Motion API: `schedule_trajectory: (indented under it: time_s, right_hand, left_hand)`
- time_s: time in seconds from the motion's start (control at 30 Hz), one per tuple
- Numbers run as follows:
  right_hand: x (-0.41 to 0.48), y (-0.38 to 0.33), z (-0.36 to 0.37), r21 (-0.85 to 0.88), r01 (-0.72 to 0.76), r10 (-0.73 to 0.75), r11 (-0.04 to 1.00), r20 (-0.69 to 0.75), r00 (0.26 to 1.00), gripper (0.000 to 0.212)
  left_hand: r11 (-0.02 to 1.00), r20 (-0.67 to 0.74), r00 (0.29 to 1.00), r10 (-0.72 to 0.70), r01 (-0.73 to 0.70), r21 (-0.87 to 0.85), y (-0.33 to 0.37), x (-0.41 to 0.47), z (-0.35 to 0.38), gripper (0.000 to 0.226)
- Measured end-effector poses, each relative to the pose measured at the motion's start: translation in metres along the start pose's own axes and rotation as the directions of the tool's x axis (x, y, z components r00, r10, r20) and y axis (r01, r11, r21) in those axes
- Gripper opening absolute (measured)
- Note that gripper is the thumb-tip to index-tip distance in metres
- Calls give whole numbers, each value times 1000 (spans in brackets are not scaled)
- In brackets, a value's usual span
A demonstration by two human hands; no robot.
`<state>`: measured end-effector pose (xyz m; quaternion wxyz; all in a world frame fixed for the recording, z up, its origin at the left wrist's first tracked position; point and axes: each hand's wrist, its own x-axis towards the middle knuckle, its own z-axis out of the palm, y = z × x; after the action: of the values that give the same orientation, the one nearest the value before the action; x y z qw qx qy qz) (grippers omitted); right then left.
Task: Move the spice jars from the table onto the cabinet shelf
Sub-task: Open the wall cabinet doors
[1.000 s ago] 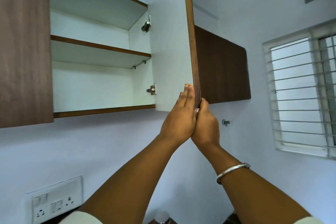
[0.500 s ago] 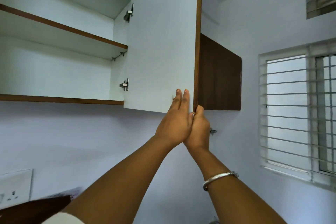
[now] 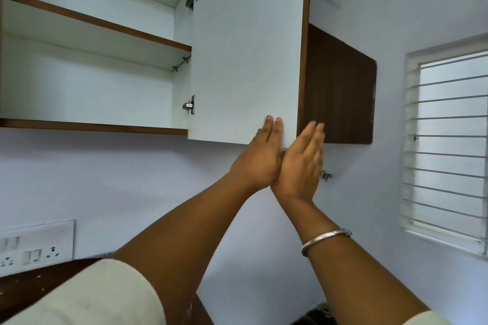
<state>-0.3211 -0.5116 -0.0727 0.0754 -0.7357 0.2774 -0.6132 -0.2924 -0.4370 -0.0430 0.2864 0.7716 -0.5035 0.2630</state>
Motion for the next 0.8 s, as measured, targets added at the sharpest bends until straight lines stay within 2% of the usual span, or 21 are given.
schedule_trajectory:
  time_s: [0.03, 0.1, 0.2, 0.27, 0.47, 0.63, 0.8]
  right_hand:
    - [-4, -4, -2, -121, 115, -122, 986, -58, 991, 86]
    - [-10, -9, -5, -223, 275, -294, 935, -56, 954, 99]
    - [-17, -22, 0, -277, 487, -481, 828, 96, 872, 108]
    - [-25, -38, 10, -253, 554, -519, 793, 197, 832, 106]
    - [-59, -106, 53, -92, 561, -513, 822, 306, 802, 99]
    - [-100, -188, 87, 74, 547, -537, 834, 337, 773, 102]
    - [-132, -272, 120, 221, 557, -599, 800, 339, 726, 101]
  left_hand:
    - [999, 2, 1000, -6, 6, 42, -6, -2, -1, 64]
    - [990, 0, 1000, -3, 3, 144, -19, -8, -4, 70]
    - [967, 14, 1000, 24, -27, 254, -44, -19, -16, 81]
    - [938, 19, 999, 27, -32, 346, -64, -29, -28, 83]
    - [895, -34, 994, -99, 104, 434, -130, -65, -69, 87]
    - [851, -72, 976, -207, 216, 478, -201, -103, -118, 99]
    - [781, -149, 942, -302, 333, 528, -276, -143, -171, 100]
